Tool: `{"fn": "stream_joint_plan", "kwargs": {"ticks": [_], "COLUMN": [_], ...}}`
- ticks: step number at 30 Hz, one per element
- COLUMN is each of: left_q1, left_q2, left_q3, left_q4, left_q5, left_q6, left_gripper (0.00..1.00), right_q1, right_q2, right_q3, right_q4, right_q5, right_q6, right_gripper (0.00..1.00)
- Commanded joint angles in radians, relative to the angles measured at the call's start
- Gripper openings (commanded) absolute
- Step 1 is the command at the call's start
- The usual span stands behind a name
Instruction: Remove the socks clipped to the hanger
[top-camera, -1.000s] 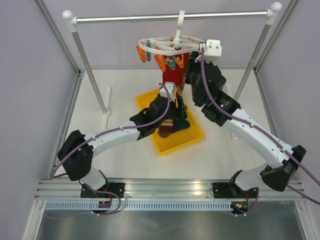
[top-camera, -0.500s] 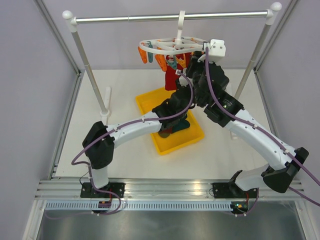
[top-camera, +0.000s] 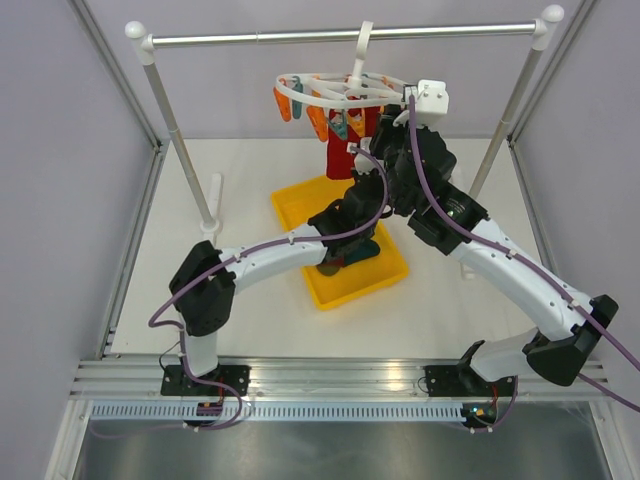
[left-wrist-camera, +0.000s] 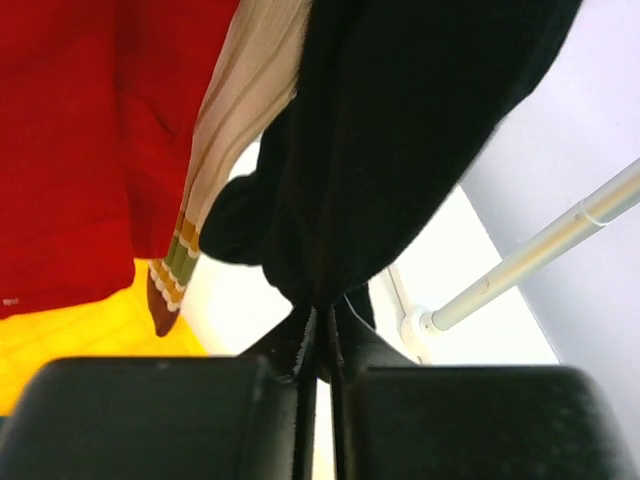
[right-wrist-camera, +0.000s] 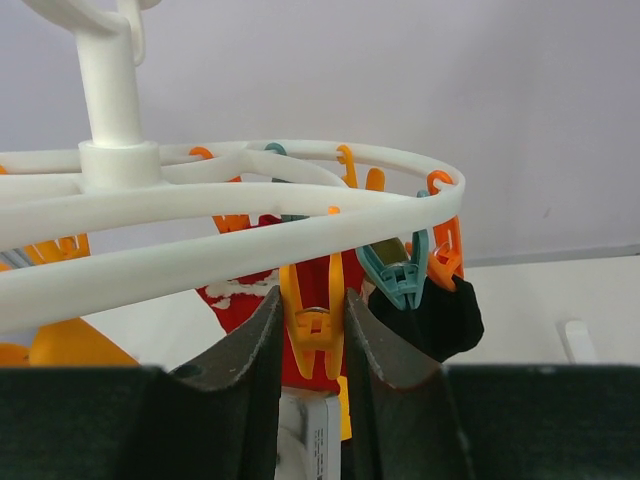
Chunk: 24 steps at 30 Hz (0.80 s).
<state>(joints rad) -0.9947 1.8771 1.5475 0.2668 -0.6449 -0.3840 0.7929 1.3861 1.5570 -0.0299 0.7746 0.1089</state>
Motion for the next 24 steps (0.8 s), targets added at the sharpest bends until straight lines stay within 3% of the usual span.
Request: {"fn": "stream_joint_plan", "kwargs": {"ticks": [1, 11, 15, 24], "left_q1": [-0.001, -0.002, -0.002, -0.002], "left_q2": [-0.070, -0.229, -0.272, -0.309], "left_q3": [-0.055, -0.291, -0.319, -0.319], "left_q4": [0.058, 0.155, 0.163, 0.150], "left_q5": [0.005, 0.080, 0.125, 0.202], "left_q6": [-0.018, -0.033, -0.018, -0.004], "left_gripper": [0.03, 0.02, 0.02, 0.02], "right_q1": [0.005, 0.008, 0.006, 0.011], "right_q2": [-0.035, -0.070, -0.110, -0.189], "right_q3": [0.029, 0.006, -0.021, -0.060], "right_q4": [-0.015, -0.031, -0.033, -0.071], "right_q5": [0.000, -0.009, -0.026, -0.122], "right_q6": [0.006, 0.008, 0.015, 0.035], "right_gripper": [0.06, 0.11, 0.34, 0.73]}}
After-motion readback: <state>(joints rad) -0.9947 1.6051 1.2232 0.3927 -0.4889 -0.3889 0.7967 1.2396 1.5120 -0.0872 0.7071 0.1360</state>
